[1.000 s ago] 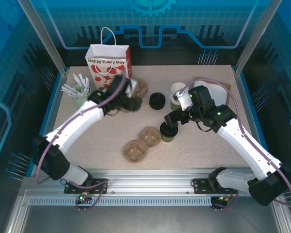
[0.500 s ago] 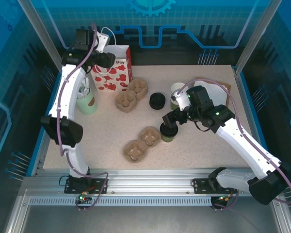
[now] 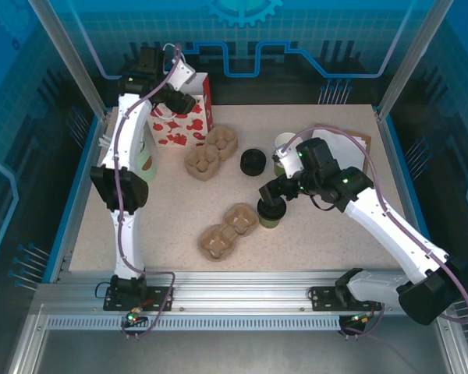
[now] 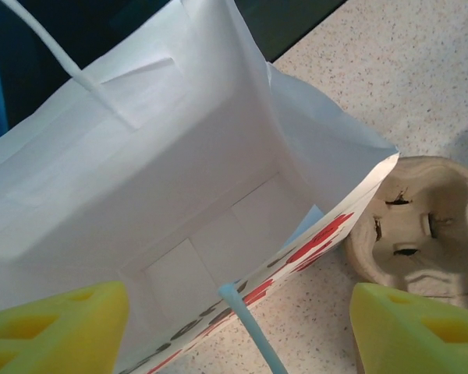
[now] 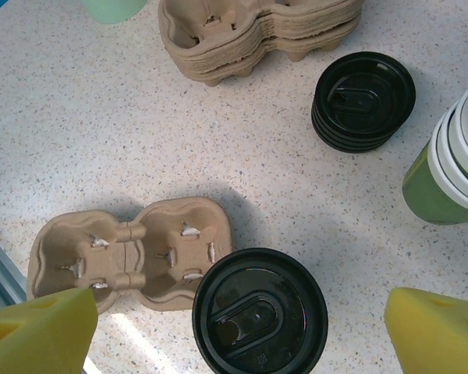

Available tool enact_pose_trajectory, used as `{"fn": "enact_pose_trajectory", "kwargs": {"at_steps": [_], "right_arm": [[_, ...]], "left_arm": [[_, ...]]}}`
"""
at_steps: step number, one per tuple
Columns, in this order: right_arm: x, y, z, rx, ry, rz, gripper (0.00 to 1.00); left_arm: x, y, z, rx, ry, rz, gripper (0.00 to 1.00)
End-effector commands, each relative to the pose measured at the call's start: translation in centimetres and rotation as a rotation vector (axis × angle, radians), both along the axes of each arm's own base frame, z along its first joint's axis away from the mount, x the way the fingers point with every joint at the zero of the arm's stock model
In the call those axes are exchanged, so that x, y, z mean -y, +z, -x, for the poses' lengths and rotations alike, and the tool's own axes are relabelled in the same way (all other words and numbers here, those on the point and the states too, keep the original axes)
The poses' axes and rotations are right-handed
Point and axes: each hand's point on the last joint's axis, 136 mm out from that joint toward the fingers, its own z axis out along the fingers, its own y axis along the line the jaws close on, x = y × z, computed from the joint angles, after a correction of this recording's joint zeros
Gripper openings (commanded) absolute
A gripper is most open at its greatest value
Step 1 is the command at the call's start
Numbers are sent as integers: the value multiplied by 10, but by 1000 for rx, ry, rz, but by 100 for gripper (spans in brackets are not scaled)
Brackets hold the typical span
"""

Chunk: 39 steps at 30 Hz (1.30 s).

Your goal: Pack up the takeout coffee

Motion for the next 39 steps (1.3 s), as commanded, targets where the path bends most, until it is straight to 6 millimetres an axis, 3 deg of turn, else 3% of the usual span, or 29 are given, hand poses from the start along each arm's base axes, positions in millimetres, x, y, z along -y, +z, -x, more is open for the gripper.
{"fn": "enact_pose_trajectory", "kwargs": {"at_steps": [1, 9, 16, 27, 35, 39], "right_arm": [[-11, 0, 0, -11, 20, -19, 96], [-21, -13, 0, -41, 34, -2, 96], [-22, -19, -3, -56, 33, 13, 96], [-25, -23, -6, -66, 35, 28, 96], [-27, -30, -7, -82, 36, 30, 95], [-28, -32, -7, -85, 40, 35, 95]], "left_arm": [[1, 4, -8, 46, -62, -44, 76], [1, 7, -28, 131, -85, -98, 74], [3, 10, -34, 165, -102, -105, 72], [-1, -11, -35, 113, -107, -119, 52], [4, -7, -23, 86, -127, -98, 33], [6, 0, -20, 97, -139, -90, 29]]}}
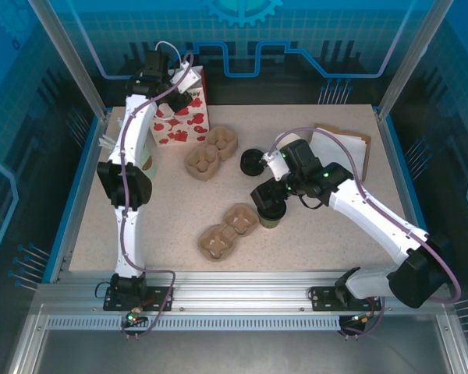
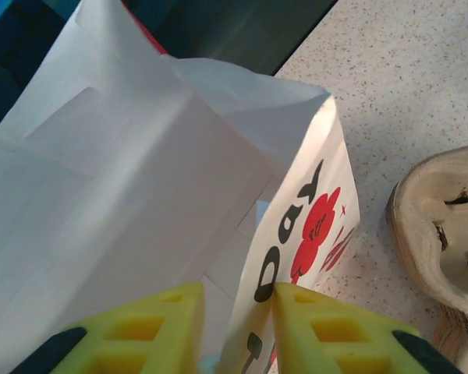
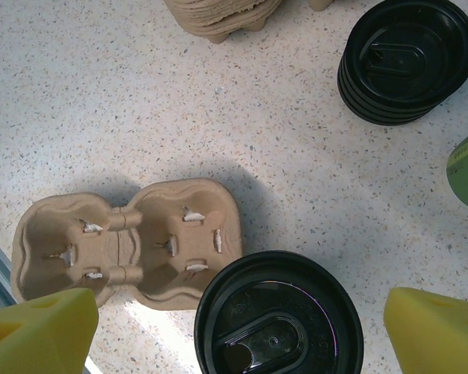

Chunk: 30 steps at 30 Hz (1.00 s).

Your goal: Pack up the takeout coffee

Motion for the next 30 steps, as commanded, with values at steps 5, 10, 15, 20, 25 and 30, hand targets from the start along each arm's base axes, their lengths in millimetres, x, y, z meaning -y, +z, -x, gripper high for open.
{"fn": "enact_pose_trajectory", "kwargs": {"at_steps": [5, 10, 15, 20, 25, 30], "right_arm": [[-10, 3, -3, 2, 17, -17, 95], [-10, 4, -2, 2, 22, -16, 95], [-10, 8, -1, 7, 25, -21, 95], [-10, 15, 0, 21, 28, -33, 95], [-7, 25, 3, 51, 25, -46, 95], [1, 45, 5, 120, 2, -70, 95]], "left_arm": [[7, 35, 12, 52, -38, 26, 23], [10, 42, 15, 72, -42, 18, 7], [12, 61, 18, 122, -45, -3, 2], [19, 108, 27, 246, -29, -47, 0], [27, 160, 51, 364, -8, -97, 0], [50, 203, 95, 445, -20, -110, 0]]}}
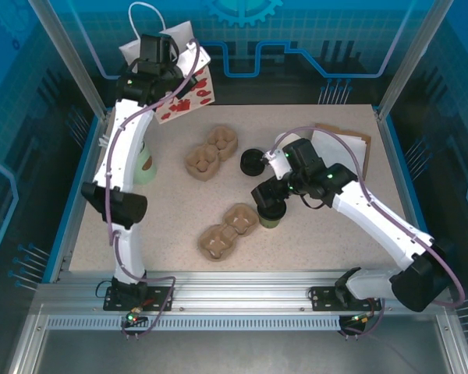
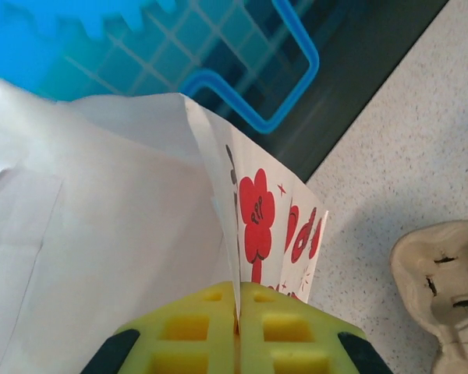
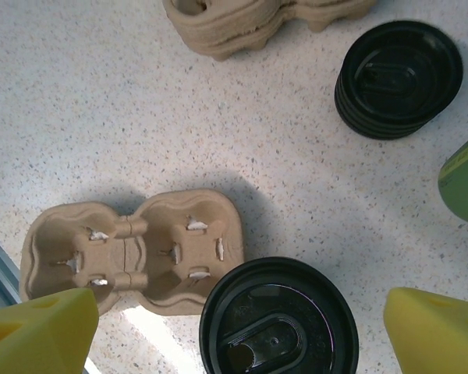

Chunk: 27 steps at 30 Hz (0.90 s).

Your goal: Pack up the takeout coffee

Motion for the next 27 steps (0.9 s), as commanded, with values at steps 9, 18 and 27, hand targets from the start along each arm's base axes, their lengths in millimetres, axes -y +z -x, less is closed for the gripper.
{"fn": "enact_pose_trajectory", "kwargs": {"at_steps": [9, 18, 27], "right_arm": [[5, 72, 16, 197, 10, -140, 95], [15, 85, 33, 251, 27, -159, 95], [25, 81, 36, 263, 11, -124, 96]], "left_arm": [[59, 100, 145, 156, -54, 35, 0], [80, 75, 235, -56, -46, 156, 0], [49, -20, 281, -397, 140, 144, 0]]}}
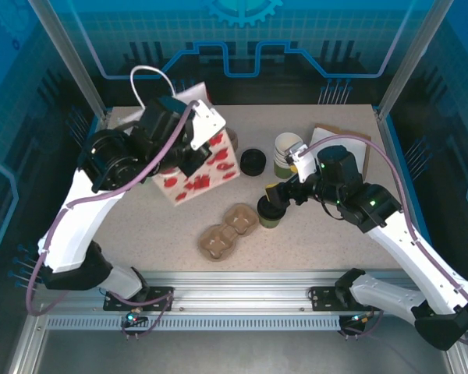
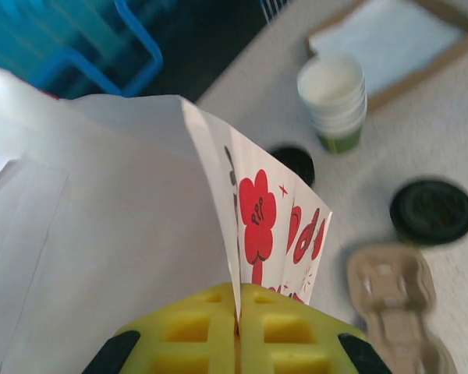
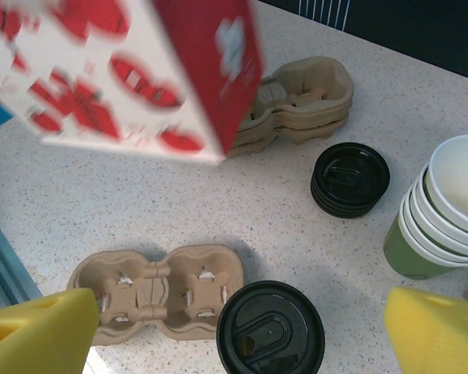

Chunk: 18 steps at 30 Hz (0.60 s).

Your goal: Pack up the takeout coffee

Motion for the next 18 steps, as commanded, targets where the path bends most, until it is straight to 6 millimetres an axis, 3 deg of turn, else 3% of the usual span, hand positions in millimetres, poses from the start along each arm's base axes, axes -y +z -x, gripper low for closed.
{"fn": "enact_pose_trajectory", "kwargs": {"at_steps": [1, 8, 18], "right_arm": [[-1, -5, 5, 0, 17, 19, 96], [-9, -10, 3, -35, 42, 15, 96], [-10, -18, 3, -60, 41, 27, 96]], "left_arm": [[-28, -41, 18, -131, 138, -43, 0], [-38, -85, 22, -164, 173, -84, 0], [-30, -123, 0, -159, 201, -155, 0]]}}
